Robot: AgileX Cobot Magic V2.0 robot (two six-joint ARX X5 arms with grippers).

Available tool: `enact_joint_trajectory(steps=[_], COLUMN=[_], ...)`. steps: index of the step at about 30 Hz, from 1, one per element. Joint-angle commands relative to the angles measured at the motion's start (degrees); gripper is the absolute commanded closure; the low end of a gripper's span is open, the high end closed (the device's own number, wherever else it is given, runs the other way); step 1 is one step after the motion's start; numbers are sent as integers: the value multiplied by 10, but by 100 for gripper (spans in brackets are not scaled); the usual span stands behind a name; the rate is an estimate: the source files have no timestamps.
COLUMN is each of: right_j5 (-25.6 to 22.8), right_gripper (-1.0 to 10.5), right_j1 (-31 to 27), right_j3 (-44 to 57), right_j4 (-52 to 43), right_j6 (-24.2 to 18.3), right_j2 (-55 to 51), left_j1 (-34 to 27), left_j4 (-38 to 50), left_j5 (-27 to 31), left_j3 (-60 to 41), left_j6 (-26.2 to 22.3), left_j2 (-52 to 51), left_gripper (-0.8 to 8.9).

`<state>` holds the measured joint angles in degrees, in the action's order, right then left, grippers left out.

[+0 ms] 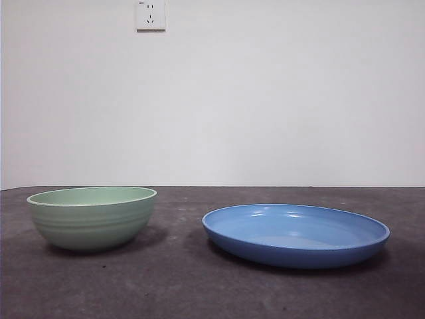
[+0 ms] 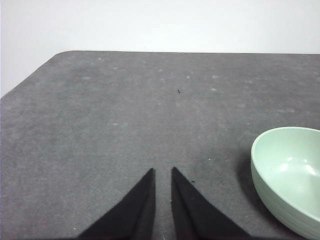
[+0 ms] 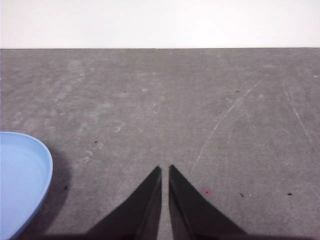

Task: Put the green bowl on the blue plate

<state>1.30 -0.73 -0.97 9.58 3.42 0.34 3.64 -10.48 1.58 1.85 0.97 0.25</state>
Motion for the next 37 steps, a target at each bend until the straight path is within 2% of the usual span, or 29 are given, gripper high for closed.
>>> enact_joint_trajectory(steps=[1, 10, 12, 14, 20, 25, 29, 37], right_j5=[1, 4, 9, 20, 49, 77, 79, 116], right_gripper=[925, 925, 925, 926, 933, 934, 934, 934], right_j1=[1, 2, 2, 2, 2, 2, 2, 2], right_j3=[3, 3, 3, 3, -15, -67, -126, -257], right_j4=[-6, -5, -5, -5, -10, 5, 43, 158], right_j6=[5, 14, 27, 58, 99, 130, 159, 160], right_j2=[-1, -1, -1, -1, -1, 0, 15, 86], left_j1=[0, 0, 0, 0, 0, 1, 1, 1], left_j4=[-2, -2, -4, -4, -7, -31, -53, -146], left_j5=[2, 2, 2, 2, 2, -32, -54, -103], left_j3=[-12, -12, -12, -12, 17, 75, 133, 280], left_j6=[0, 14, 17, 21, 101, 137, 170, 184], left_j2=[-1, -1, -1, -1, 6, 33, 67, 164], left_gripper=[764, 769, 798, 798, 798, 798, 798, 798])
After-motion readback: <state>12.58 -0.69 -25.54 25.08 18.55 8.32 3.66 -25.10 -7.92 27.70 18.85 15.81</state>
